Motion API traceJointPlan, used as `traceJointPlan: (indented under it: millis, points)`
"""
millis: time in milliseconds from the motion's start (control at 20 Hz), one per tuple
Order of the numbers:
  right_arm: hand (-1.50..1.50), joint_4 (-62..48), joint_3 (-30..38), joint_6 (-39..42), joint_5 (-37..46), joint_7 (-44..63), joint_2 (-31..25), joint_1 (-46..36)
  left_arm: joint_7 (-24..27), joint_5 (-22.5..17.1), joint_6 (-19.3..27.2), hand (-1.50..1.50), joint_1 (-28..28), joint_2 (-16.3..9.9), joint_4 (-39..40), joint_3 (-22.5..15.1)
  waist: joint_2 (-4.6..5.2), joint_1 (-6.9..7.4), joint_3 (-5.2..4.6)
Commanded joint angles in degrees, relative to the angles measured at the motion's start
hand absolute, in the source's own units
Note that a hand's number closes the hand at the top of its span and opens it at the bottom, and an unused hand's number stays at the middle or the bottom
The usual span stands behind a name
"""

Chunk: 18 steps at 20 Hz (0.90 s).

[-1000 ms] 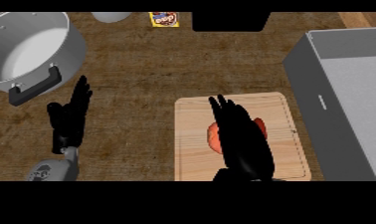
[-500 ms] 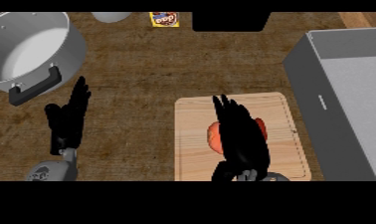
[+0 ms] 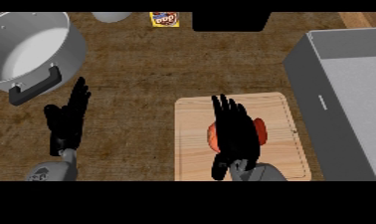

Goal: Pick the squash from the cutting board and place it in the cardboard box

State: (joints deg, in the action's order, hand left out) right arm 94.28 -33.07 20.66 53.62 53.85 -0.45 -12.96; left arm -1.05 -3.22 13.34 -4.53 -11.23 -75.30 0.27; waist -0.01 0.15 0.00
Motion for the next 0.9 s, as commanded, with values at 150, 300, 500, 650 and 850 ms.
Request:
traceJointPlan:
  millis: [150, 300, 500, 650, 850]
  points:
    - [-1.50, -4.03, -1.22, -2.15, 0.57, 1.40, 0.44, -0.25, -2.78, 2.86, 1.10, 0.00, 0.92, 2.02, -3.81, -0.68, -0.02, 0.00, 0.01]
    - [-1.50, -5.21, -0.15, -4.39, 3.52, -4.46, -0.41, 4.44, 0.11, 1.81, -1.03, 0.00, 1.03, 1.18, -1.38, 1.50, -0.01, -0.09, 0.00]
    - [-1.50, -9.18, 6.70, -1.22, 0.58, -7.77, -0.69, -1.95, 3.82, 0.42, -3.58, 0.00, -1.75, 0.19, 5.35, 4.80, 0.10, -0.14, -0.02]
    - [-1.50, -12.42, 2.69, -5.08, 0.26, -4.91, 0.43, -2.06, -0.36, 3.08, -1.52, 0.00, 0.75, 1.91, -2.07, 2.71, 0.01, 0.05, 0.01]
    - [-1.50, -16.19, 2.67, -9.06, 1.92, -8.00, 0.43, -1.86, 0.14, 2.78, -2.64, 0.00, -2.08, 2.41, 2.25, 3.77, 0.04, -0.01, 0.00]
